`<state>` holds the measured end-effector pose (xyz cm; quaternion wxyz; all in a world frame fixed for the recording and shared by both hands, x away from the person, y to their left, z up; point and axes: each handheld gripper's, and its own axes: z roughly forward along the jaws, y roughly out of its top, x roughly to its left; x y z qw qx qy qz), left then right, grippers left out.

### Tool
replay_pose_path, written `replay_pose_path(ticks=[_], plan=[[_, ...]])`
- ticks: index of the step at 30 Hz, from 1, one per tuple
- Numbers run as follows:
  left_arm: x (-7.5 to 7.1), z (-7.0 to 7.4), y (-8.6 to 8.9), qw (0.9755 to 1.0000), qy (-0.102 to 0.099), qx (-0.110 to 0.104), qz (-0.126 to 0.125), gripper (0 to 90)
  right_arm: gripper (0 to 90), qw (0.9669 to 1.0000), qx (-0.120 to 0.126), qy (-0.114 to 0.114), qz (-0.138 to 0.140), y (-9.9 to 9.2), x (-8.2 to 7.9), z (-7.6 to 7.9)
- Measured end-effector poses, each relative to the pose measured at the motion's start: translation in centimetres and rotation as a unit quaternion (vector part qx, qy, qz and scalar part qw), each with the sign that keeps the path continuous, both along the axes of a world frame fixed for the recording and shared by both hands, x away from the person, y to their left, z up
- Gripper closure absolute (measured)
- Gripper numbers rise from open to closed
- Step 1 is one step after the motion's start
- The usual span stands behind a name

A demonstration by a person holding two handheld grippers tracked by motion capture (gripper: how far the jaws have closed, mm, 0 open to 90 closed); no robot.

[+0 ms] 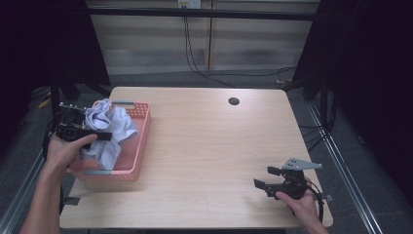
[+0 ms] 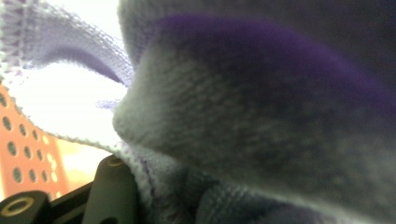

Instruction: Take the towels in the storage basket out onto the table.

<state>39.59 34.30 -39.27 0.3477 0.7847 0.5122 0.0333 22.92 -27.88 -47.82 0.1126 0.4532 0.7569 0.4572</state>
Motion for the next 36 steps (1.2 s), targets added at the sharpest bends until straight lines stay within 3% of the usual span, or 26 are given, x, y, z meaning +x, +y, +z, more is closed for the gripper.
replay_pose_path(ticks=[10,20,21,23,26,32,36], plan=[[-0.6,1.1,-0.6,0.9992,-0.036,-0.017,-0.001,44.7,17.9,1.0000,0.000,0.003,-0.002,0.0,0.2,-0.1],[-2.5,2.9,-1.3,0.9971,-0.073,-0.020,-0.007,44.4,17.9,1.0000,0.000,0.001,0.001,0.0,0.1,-0.1],[-3.0,3.3,-1.7,0.9963,-0.078,-0.032,-0.014,44.4,17.9,1.0000,-0.001,0.001,0.001,0.0,0.1,-0.1],[-3.3,3.6,-2.1,0.9958,-0.082,-0.035,-0.022,44.3,17.9,1.0000,-0.002,0.002,0.001,0.0,0.0,0.0],[-4.1,4.5,-3.1,0.9945,-0.096,-0.033,-0.024,44.3,17.9,1.0000,-0.002,0.001,0.002,0.0,-0.1,0.0],[-5.0,5.3,-4.9,0.9932,-0.106,-0.034,-0.036,44.1,17.9,1.0000,-0.002,-0.001,0.004,0.0,-0.1,0.1],[-5.2,5.5,-6.6,0.9912,-0.110,-0.036,-0.063,44.0,17.9,1.0000,-0.001,0.001,0.005,0.0,0.0,0.0]])
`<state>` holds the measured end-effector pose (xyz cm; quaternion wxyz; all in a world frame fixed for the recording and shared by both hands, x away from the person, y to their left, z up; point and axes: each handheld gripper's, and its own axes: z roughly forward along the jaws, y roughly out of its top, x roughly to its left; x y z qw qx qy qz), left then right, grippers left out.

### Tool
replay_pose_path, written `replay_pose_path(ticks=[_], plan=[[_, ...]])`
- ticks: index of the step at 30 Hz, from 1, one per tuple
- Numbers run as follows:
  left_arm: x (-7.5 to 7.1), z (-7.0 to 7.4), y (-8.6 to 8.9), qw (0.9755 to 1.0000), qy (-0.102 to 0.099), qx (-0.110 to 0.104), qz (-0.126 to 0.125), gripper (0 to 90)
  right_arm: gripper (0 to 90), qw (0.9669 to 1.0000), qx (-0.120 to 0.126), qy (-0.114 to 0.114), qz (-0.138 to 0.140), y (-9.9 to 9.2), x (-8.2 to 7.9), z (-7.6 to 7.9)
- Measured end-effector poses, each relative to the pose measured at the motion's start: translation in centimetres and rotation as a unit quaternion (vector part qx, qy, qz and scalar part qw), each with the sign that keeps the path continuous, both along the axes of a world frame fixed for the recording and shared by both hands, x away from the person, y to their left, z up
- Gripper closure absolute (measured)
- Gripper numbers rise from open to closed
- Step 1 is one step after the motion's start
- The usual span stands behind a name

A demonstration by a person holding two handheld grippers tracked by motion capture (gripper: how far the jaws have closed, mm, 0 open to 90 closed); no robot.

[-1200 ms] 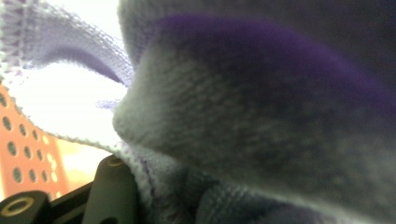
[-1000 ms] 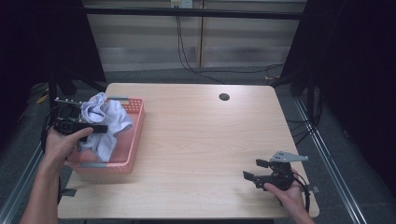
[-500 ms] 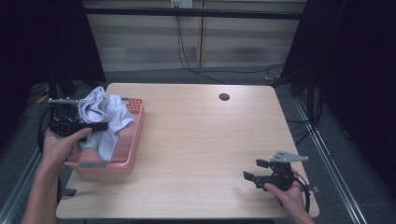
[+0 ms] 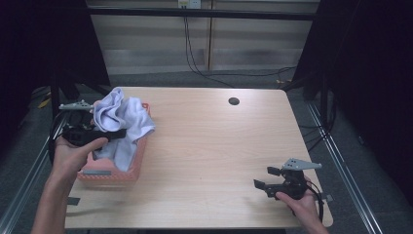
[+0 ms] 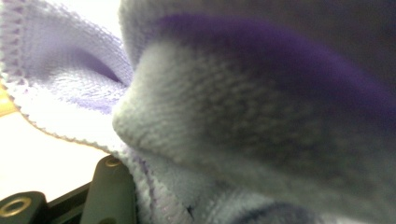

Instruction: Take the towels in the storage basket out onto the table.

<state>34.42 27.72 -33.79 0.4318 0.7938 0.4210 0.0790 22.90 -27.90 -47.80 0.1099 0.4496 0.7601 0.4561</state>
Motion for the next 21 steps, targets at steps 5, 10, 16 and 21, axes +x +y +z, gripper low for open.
replay_pose_path(ticks=[5,10,16,21], plan=[[0.6,-0.3,-2.7,0.9995,0.004,-0.012,-0.029,43.9,17.9,1.0000,0.001,-0.001,-0.001,0.0,0.0,0.1],[1.3,0.0,-5.1,0.9986,0.001,-0.014,-0.051,43.8,17.9,1.0000,0.001,-0.002,0.001,-0.1,0.1,0.0],[1.9,0.2,-8.0,0.9969,0.000,-0.016,-0.077,43.8,17.9,1.0000,0.002,0.001,0.000,0.0,0.3,0.0],[1.8,0.0,-10.9,0.9951,0.001,-0.011,-0.099,43.7,18.3,1.0000,0.001,-0.005,0.007,0.1,0.3,0.1]])
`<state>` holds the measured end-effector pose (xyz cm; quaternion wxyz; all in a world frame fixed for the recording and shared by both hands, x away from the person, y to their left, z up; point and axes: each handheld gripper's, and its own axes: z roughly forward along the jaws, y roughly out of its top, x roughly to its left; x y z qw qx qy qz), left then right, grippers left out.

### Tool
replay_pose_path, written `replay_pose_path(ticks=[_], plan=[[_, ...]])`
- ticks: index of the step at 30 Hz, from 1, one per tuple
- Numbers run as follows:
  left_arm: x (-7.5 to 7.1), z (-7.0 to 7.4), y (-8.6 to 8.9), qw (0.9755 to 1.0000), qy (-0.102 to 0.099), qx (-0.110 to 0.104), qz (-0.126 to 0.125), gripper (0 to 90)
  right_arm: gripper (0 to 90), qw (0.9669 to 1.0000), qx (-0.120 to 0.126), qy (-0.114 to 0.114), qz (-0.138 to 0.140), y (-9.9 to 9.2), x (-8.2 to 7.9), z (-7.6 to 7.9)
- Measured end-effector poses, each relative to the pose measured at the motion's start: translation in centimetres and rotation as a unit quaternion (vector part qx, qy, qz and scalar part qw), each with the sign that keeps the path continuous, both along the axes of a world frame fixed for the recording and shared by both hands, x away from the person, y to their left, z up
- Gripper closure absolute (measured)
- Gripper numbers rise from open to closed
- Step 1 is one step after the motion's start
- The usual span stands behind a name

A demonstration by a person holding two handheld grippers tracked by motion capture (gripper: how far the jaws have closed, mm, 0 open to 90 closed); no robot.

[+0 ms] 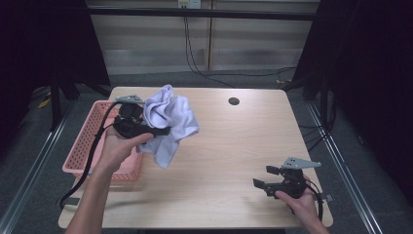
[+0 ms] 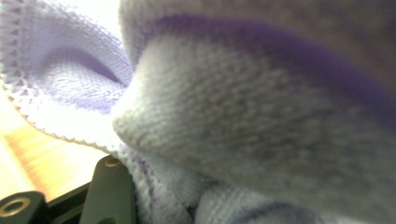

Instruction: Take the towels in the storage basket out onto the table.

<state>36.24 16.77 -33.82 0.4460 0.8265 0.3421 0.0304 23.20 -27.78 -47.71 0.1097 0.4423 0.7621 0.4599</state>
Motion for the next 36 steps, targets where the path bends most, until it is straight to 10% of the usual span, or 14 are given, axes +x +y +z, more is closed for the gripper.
replay_pose_path(ticks=[12,23,29,36], plan=[[-0.6,-1.5,-5.7,0.9988,0.010,-0.003,-0.048,43.5,18.7,1.0000,0.003,-0.002,0.002,-0.1,0.1,0.1],[-1.0,-9.0,-10.4,0.9943,0.040,0.061,-0.078,41.3,18.7,1.0000,0.002,0.000,0.001,-0.1,0.1,0.1],[-1.0,-13.5,-12.4,0.9860,0.069,0.110,-0.105,37.1,18.7,1.0000,-0.003,0.000,0.006,0.0,0.2,0.0],[-1.5,-14.2,-12.8,0.9882,0.051,0.097,-0.107,19.6,18.7,0.9998,-0.009,0.000,0.017,0.5,0.2,-0.1]])
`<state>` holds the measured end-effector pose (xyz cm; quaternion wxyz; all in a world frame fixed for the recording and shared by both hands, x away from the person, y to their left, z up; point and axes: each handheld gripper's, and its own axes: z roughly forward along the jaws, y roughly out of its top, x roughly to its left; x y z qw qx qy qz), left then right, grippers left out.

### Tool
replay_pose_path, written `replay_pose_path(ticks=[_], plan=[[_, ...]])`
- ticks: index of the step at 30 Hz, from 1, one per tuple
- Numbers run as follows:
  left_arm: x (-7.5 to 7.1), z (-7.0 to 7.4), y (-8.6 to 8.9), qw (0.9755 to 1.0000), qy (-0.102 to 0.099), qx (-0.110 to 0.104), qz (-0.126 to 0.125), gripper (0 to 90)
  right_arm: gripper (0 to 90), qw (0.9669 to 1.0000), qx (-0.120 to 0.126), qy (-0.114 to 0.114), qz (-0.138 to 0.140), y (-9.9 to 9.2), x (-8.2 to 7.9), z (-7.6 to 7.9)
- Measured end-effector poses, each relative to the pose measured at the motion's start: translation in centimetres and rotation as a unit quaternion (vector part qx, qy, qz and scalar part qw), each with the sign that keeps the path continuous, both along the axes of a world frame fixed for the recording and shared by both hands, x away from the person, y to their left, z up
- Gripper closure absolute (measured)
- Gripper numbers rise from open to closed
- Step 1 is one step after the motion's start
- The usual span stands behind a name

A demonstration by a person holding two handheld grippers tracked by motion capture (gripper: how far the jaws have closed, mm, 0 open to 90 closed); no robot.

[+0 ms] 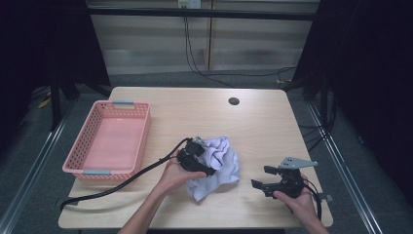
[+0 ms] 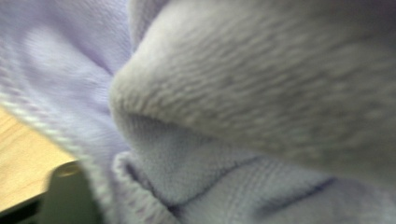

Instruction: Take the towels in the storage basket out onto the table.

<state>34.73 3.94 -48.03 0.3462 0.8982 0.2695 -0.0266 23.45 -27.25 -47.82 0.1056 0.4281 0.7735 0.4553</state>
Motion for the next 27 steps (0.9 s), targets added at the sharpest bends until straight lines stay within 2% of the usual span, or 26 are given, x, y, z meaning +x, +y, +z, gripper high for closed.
replay_pose_path(ticks=[1,2,7,8,11,12,14,15,17,18,19,20,21,22,24,27], plan=[[0.0,0.0,0.0,0.9999,-0.005,0.005,-0.008,16.6,18.7,1.0000,0.000,0.001,0.002,0.0,0.0,0.0],[-0.2,0.1,0.0,1.0000,-0.006,-0.001,-0.008,15.6,18.6,1.0000,-0.001,0.000,0.001,0.0,-0.1,0.0],[-0.3,1.1,0.5,0.9999,-0.014,-0.004,0.000,15.8,18.4,1.0000,0.001,0.000,-0.001,0.0,0.0,0.0],[-0.6,1.8,0.8,0.9996,-0.025,-0.008,0.013,15.9,18.4,1.0000,0.001,0.001,-0.002,0.0,0.0,0.0],[-1.0,2.4,1.2,0.9995,-0.029,0.000,0.009,16.0,18.3,1.0000,0.003,0.001,-0.002,0.1,0.1,0.1],[-1.3,2.7,1.5,0.9993,-0.034,-0.011,0.012,16.0,18.3,1.0000,0.005,0.000,-0.002,0.2,0.1,0.2],[-1.5,3.3,2.5,0.9993,-0.025,-0.028,0.005,16.0,18.3,1.0000,0.005,0.000,-0.001,0.2,0.1,0.2],[-2.0,3.9,3.6,0.9989,-0.029,-0.034,0.012,17.1,18.3,1.0000,0.007,-0.001,-0.001,0.3,0.0,0.3],[-2.3,4.2,4.2,0.9989,-0.031,-0.033,0.011,17.1,18.3,1.0000,0.009,-0.003,-0.001,0.3,0.0,0.5],[-2.7,4.4,4.8,0.9983,-0.038,-0.043,0.011,17.1,18.3,1.0000,0.009,-0.003,-0.001,0.3,0.0,0.5],[-2.9,4.7,5.4,0.9980,-0.035,-0.052,0.011,16.2,18.6,0.9999,0.011,-0.003,-0.001,0.3,0.0,0.6],[-3.6,5.3,6.8,0.9969,-0.032,-0.072,0.009,15.9,19.1,0.9999,0.015,-0.007,-0.002,0.3,0.1,0.9],[-3.6,5.3,6.8,0.9969,-0.032,-0.072,0.009,15.7,19.1,0.9999,0.015,-0.007,-0.002,0.3,0.1,0.9],[-4.5,5.8,7.8,0.9967,-0.038,-0.070,0.016,16.4,20.4,0.9999,0.015,-0.008,0.002,0.6,0.1,1.4],[-4.9,6.0,8.3,0.9965,-0.037,-0.071,0.022,17.1,21.2,0.9998,0.014,-0.013,0.006,0.7,0.2,1.6],[-6.7,6.7,9.4,0.9960,-0.059,-0.062,0.025,32.8,23.9,0.9995,0.012,-0.022,0.017,1.5,0.3,2.5]])
